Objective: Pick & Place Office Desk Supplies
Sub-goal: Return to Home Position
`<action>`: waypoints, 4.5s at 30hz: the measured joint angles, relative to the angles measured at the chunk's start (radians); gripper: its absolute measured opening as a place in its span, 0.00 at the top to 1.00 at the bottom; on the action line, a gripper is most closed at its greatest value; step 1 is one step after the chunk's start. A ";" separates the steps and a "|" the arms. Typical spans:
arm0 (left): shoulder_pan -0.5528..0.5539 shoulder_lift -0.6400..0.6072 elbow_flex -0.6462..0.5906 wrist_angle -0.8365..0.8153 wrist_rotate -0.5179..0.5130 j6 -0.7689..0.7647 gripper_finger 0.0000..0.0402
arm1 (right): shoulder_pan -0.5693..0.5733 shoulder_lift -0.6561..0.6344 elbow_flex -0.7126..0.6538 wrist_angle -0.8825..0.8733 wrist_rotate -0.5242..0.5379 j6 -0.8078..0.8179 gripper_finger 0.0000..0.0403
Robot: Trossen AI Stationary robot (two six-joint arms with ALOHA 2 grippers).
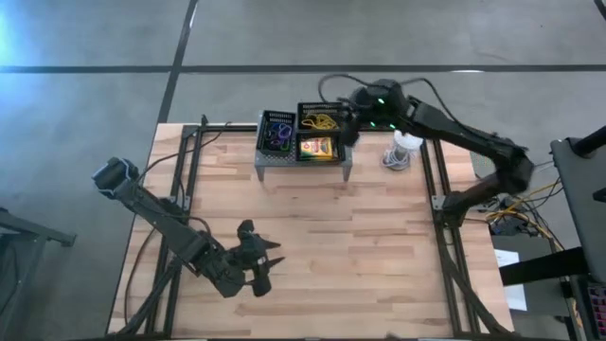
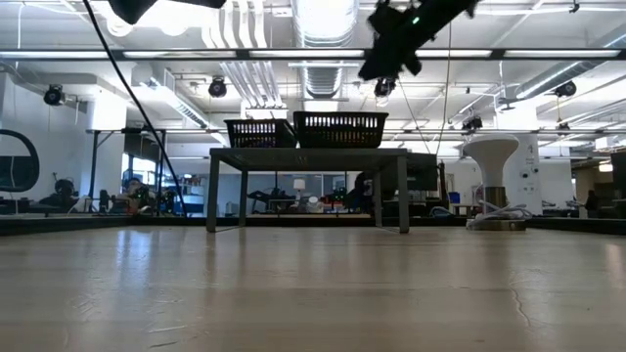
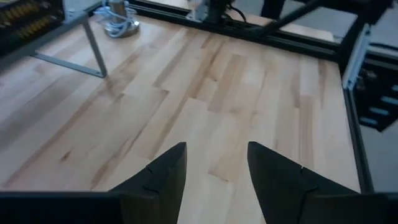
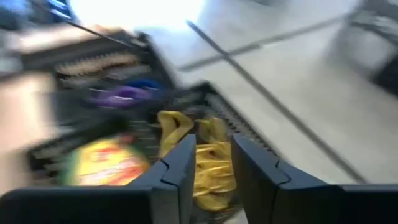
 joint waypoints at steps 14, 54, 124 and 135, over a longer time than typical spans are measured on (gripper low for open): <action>0.064 -0.248 -0.001 -0.018 -0.006 0.209 0.57 | 0.508 -0.690 -0.656 0.121 -0.166 0.217 0.80; 0.661 -1.335 -0.997 0.480 0.602 0.459 0.82 | 0.741 -1.448 -1.351 0.568 -0.002 0.206 0.98; 0.692 -1.469 -1.069 0.363 0.747 0.573 0.82 | 0.726 -1.456 -1.350 0.572 0.061 0.069 0.98; 0.692 -1.469 -1.069 0.363 0.747 0.573 0.82 | 0.596 -1.456 -1.350 0.456 0.140 0.084 0.98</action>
